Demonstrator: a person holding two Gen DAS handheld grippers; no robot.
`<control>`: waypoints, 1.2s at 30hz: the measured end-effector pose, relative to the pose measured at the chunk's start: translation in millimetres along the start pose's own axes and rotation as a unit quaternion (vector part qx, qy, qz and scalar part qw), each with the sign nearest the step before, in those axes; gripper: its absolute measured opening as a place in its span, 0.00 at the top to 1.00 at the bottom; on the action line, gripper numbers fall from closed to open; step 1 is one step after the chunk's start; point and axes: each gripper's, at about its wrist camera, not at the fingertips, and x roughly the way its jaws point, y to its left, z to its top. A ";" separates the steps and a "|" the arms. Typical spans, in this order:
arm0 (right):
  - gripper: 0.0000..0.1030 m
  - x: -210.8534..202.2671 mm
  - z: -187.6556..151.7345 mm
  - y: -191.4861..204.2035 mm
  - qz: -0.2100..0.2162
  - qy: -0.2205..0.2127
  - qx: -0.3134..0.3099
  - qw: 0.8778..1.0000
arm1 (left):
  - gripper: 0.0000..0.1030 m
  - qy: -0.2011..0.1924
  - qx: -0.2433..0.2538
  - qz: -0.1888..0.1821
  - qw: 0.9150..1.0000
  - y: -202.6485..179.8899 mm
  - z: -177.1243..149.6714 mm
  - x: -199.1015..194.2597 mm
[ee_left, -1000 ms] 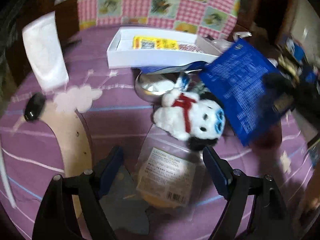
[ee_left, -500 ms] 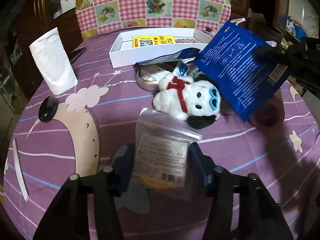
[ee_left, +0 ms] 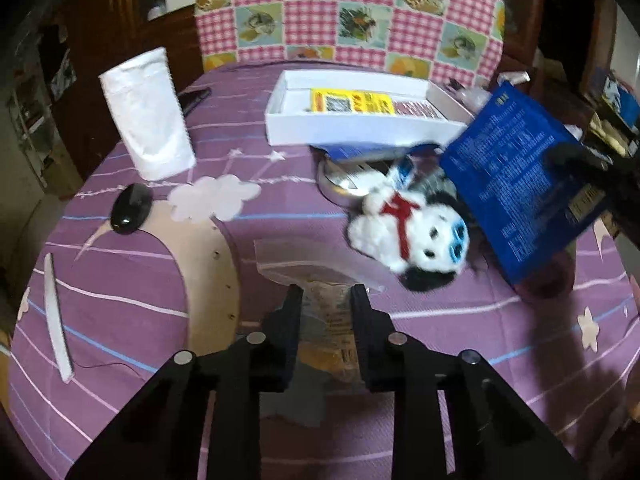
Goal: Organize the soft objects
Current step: 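Carry the clear bag and blue packet into the white box and open both grippers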
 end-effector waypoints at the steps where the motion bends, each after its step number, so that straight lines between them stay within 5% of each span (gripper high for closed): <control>1: 0.97 -1.3 0.6 0.2 0.004 -0.001 0.002 1.000 | 0.81 -0.005 -0.007 -0.002 1.000 2.8 1.3 -3.2; 10: 0.97 -15.7 8.7 3.0 0.023 -0.019 0.007 1.000 | 0.83 -0.034 -0.017 -0.018 0.999 10.4 21.8 -20.5; 19: 0.97 -15.0 48.8 5.1 0.025 -0.033 0.020 0.999 | 0.83 -0.063 -0.009 -0.064 0.996 5.2 92.7 -27.1; 28: 0.97 13.3 102.4 -5.0 -0.007 -0.061 0.037 0.997 | 0.83 -0.061 -0.029 -0.115 0.991 -2.4 169.7 29.5; 36: 0.97 94.1 124.2 -35.8 -0.024 -0.020 0.056 0.998 | 0.83 -0.002 -0.050 -0.140 0.989 -2.5 208.3 110.8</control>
